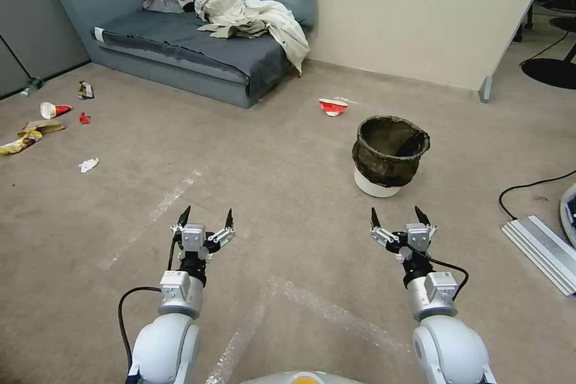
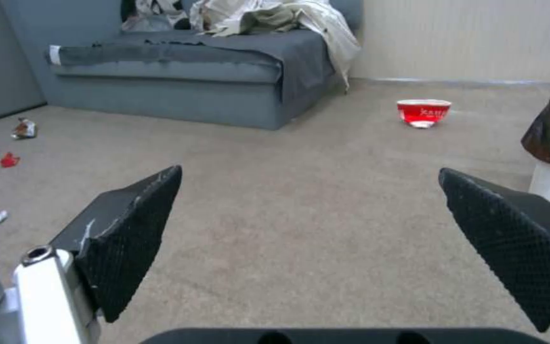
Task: Pick up the trash can from the floor.
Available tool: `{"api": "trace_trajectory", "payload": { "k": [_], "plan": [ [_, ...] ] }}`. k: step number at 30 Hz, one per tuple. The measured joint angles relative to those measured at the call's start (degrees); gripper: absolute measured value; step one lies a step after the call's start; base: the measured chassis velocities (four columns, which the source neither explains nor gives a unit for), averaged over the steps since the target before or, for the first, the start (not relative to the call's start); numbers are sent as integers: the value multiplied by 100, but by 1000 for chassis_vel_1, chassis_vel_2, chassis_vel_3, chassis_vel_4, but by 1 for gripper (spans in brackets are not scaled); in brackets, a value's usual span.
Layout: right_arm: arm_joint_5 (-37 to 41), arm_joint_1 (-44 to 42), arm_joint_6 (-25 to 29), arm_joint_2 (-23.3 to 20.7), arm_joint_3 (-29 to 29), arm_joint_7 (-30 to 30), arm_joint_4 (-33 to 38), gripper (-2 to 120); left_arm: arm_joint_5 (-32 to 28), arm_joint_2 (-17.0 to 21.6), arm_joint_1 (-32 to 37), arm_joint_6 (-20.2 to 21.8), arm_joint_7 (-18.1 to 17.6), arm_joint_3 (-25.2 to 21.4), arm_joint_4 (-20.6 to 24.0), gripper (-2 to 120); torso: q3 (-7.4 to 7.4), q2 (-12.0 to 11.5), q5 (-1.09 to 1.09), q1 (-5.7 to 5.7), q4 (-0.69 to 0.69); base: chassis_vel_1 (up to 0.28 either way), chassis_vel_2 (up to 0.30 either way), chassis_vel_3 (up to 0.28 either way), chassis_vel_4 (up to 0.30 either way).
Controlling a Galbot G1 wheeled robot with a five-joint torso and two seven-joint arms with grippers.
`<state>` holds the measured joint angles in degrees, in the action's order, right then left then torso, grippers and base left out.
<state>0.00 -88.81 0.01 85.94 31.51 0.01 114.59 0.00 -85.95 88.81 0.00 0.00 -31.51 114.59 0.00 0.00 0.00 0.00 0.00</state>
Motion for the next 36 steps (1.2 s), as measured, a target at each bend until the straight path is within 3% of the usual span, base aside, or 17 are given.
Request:
{"api": "trace_trajectory", "payload": {
  "k": [30, 35, 36],
  "plan": [
    [0, -6, -9, 11, 3, -2, 28, 100, -2, 5, 19, 0, -7, 0, 13, 100, 0, 0, 0, 0, 0, 0, 0, 0, 0],
    [34, -92, -347, 224, 95, -93, 694, 100, -137, 107, 257, 31, -154, 0, 464, 100, 0, 0, 0, 0, 0, 0, 0, 0, 0],
    [55, -130, -503, 320, 140, -136, 993, 100, -221, 169, 406, 60, -243, 0, 740, 100, 0, 0, -2, 0, 1, 0, 0, 0, 0]
  ]
}}
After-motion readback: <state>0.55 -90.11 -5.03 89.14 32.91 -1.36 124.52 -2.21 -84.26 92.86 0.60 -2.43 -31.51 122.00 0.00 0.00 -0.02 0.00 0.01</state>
